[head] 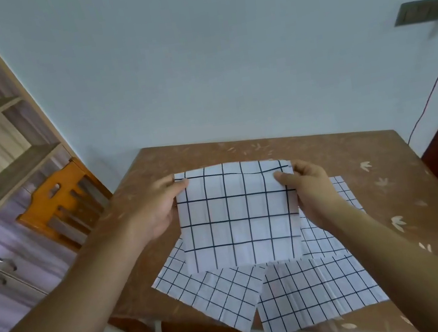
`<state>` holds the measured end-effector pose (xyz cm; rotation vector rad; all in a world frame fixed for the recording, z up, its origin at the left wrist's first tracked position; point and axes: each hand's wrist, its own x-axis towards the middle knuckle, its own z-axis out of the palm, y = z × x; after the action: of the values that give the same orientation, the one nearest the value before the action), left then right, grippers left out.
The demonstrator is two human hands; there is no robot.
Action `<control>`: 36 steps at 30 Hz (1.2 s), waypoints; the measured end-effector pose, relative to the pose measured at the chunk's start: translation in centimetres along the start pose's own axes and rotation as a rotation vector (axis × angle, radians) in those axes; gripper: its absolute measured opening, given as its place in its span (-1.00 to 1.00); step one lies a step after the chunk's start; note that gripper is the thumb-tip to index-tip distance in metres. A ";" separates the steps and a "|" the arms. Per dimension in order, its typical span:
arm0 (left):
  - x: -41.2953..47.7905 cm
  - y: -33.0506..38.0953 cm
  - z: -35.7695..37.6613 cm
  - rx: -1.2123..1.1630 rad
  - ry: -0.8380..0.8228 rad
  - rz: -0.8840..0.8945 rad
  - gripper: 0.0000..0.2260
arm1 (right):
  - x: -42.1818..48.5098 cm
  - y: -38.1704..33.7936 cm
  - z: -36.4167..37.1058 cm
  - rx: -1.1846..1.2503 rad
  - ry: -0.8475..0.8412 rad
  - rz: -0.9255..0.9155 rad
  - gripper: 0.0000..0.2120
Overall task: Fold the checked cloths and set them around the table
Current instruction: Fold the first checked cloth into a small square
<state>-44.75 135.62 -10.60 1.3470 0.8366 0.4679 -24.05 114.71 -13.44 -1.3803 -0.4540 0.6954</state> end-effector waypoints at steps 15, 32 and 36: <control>3.1 3.4 -9.2 0.428 -0.030 0.262 -0.85 | -0.4 -2.0 9.4 -0.423 0.239 -0.281 -0.72; 0.7 6.9 -10.8 0.921 -0.193 0.670 -0.88 | -3.2 -0.9 14.4 -1.230 0.105 -0.242 -0.80; 0.7 7.1 -9.6 0.885 -0.344 0.719 -0.97 | -3.6 -1.5 19.6 -0.942 -0.073 -0.318 -0.76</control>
<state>-50.39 143.86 -3.92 2.4895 0.2184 0.3962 -39.46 126.47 -8.62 -2.0884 -1.1230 0.2500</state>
